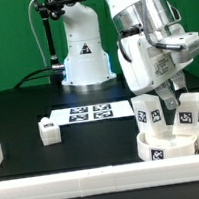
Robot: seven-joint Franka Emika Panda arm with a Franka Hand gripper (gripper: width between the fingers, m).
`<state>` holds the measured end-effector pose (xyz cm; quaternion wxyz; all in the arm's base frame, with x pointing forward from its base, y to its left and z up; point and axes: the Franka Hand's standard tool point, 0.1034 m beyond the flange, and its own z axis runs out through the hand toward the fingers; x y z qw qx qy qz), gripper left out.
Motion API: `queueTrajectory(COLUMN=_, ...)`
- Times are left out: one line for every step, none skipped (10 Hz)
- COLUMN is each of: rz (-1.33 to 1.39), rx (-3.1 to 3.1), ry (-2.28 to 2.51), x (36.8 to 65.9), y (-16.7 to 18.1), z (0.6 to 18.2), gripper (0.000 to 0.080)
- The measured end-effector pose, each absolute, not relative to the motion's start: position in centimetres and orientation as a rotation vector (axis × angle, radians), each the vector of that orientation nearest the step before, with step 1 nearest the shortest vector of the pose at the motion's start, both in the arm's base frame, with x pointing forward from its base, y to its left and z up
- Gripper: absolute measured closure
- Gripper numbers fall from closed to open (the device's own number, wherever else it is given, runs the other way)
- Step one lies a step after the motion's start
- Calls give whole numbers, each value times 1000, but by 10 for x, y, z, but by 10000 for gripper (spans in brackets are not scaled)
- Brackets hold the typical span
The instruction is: Assemble stool
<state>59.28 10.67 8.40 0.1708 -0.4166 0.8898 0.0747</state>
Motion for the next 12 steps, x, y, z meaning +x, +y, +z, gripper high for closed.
queueTrajectory(rz=223, rx=-1138, ry=2550, x=593, y=106, z=84, gripper=459)
queueTrajectory(rz=236, rx=-1080, ry=2578, x=593, y=105, z=84, gripper=459)
queueTrajectory(rz=246, rx=-1032, ry=2598, x=593, y=106, z=84, gripper=459)
queueTrajectory(rz=244, rx=-1041, ry=2594, x=593, y=106, z=84, gripper=285)
queueTrajectory(rz=243, rx=-1066, ry=2583, x=592, y=106, z=84, gripper=285)
queueTrajectory(rz=256, rx=-1131, ry=2555, x=592, y=107, z=87, gripper=193)
queueTrajectory(rz=272, rx=-1179, ry=2532, x=593, y=109, z=92, gripper=158)
queueTrajectory(rz=268, rx=-1212, ry=2510, x=594, y=110, z=94, gripper=158)
queueTrajectory(rz=259, rx=-1260, ry=2486, x=593, y=109, z=93, gripper=151)
queueTrajectory(rz=239, rx=-1353, ry=2431, x=593, y=109, z=93, gripper=151)
queueTrajectory(rz=223, rx=-1429, ry=2383, x=593, y=109, z=92, gripper=151)
queueTrajectory(rz=207, rx=-1556, ry=2305, x=592, y=110, z=92, gripper=151)
